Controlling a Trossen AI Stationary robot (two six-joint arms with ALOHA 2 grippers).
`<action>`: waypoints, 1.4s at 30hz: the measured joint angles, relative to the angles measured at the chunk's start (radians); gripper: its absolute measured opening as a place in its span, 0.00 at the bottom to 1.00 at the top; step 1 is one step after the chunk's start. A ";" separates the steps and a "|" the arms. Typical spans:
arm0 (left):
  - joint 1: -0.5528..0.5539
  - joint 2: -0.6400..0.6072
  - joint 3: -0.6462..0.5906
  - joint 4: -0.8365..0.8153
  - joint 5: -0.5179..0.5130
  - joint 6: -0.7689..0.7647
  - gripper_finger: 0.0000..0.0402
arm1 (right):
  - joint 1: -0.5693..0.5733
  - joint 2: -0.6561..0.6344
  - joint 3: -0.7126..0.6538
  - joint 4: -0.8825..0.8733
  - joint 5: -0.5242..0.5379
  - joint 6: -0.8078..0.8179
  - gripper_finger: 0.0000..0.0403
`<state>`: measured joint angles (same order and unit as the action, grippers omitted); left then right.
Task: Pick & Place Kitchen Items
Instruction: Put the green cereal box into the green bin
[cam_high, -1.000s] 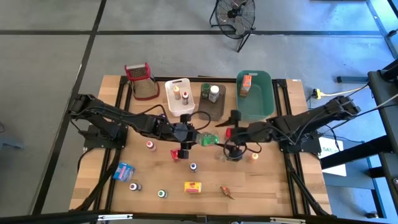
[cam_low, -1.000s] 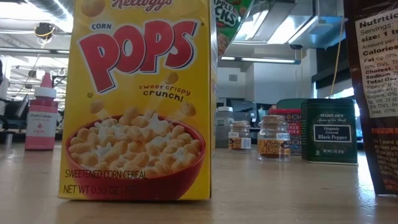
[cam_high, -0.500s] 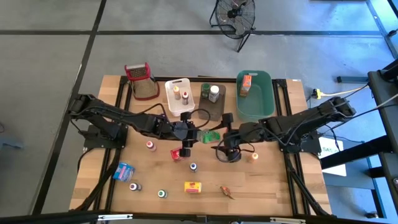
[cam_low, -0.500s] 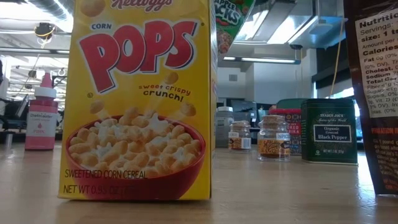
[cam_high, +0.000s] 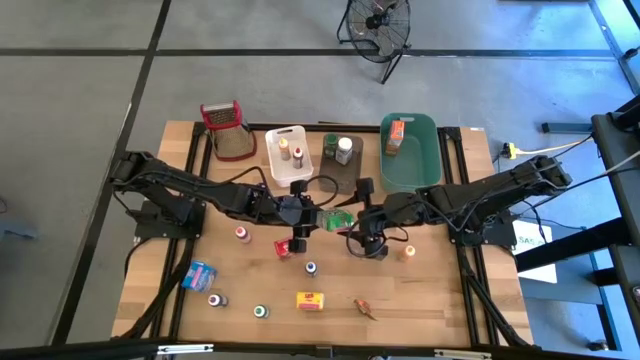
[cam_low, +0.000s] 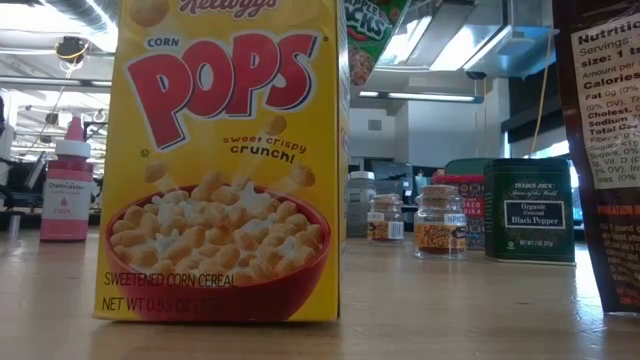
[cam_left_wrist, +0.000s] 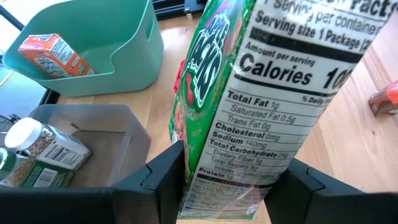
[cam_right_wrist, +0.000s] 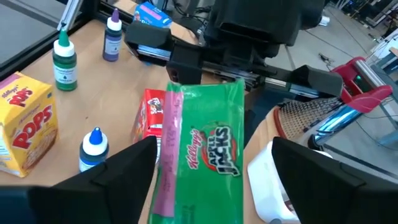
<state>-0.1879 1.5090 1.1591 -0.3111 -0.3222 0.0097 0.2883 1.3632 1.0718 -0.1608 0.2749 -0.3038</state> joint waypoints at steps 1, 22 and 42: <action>0.000 0.000 0.000 0.000 0.000 0.000 0.43 | -0.001 0.000 0.000 0.000 0.000 0.000 0.78; 0.001 0.001 0.000 0.003 -0.023 -0.008 0.43 | -0.041 0.030 0.000 -0.004 -0.049 0.006 0.56; 0.000 0.001 0.000 0.006 -0.070 -0.007 0.48 | -0.045 0.037 0.000 0.003 -0.044 0.000 0.39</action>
<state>-0.1883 1.5101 1.1587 -0.3053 -0.3921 0.0029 0.2428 1.4002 1.0721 -0.1574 0.2310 -0.3038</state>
